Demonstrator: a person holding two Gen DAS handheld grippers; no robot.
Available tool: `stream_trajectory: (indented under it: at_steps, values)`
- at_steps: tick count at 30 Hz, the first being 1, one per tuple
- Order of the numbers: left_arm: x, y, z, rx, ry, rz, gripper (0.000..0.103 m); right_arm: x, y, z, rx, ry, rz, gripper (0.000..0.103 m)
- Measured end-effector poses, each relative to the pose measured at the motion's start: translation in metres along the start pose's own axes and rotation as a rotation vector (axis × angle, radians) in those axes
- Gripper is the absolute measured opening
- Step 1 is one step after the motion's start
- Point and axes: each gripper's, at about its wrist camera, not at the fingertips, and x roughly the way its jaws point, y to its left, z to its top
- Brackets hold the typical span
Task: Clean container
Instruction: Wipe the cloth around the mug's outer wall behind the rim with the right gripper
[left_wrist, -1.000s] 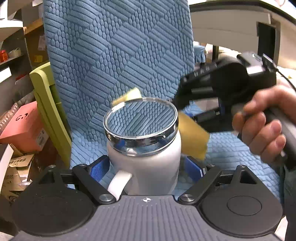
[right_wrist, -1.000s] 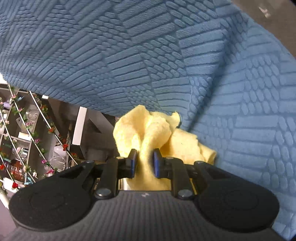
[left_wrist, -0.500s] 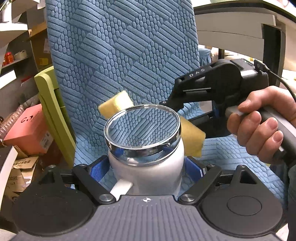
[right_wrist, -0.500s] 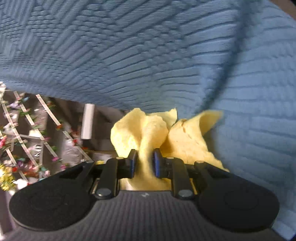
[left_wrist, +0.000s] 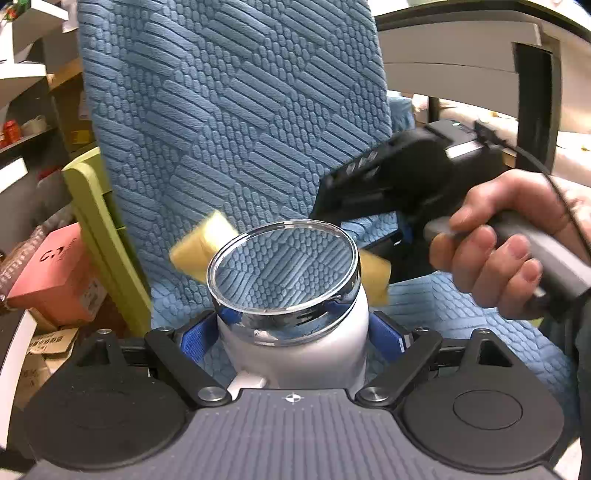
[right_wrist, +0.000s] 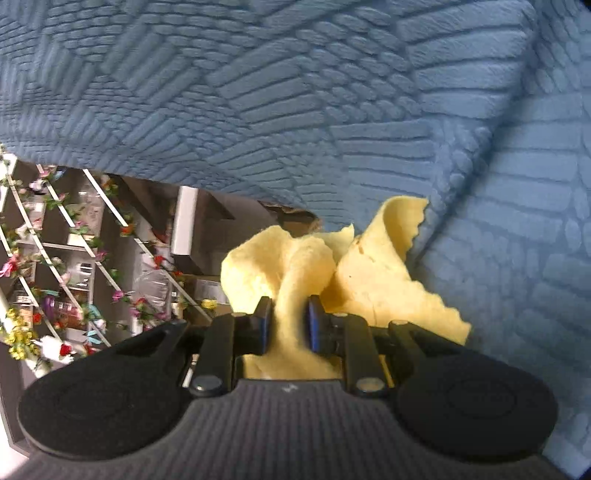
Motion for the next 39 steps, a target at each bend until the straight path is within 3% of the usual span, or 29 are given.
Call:
stream_trajectory:
  at_steps: [3, 9, 17, 23, 27, 32, 36, 39]
  values:
    - [0.001, 0.004, 0.002, 0.023, 0.009, -0.033, 0.09, 0.007, 0.001, 0.004, -0.048, 0.017, -0.094, 0.021]
    - [0.005, 0.014, 0.005, 0.08, 0.02, -0.114, 0.09, 0.009, 0.012, 0.01, -0.014, 0.022, 0.068, 0.021]
    - [0.012, 0.024, 0.008, 0.13, 0.03, -0.19, 0.09, 0.024, 0.007, 0.019, -0.032, 0.061, 0.03, 0.021]
    - [0.011, 0.024, 0.006, 0.126, 0.021, -0.191, 0.09, 0.046, 0.02, 0.022, -0.048, 0.09, 0.083, 0.021]
    - [0.01, 0.024, 0.004, 0.122, 0.015, -0.188, 0.09, 0.055, 0.02, 0.023, -0.04, 0.09, 0.052, 0.021]
    - [0.01, 0.024, 0.003, 0.116, 0.007, -0.184, 0.09, 0.046, 0.03, 0.023, -0.054, 0.085, 0.159, 0.021]
    - [0.011, 0.023, 0.004, 0.113, 0.004, -0.175, 0.09, 0.049, 0.017, 0.021, -0.029, 0.078, 0.052, 0.021]
    - [0.011, 0.023, 0.005, 0.112, 0.0, -0.169, 0.091, 0.042, 0.019, 0.02, -0.031, 0.07, 0.075, 0.021]
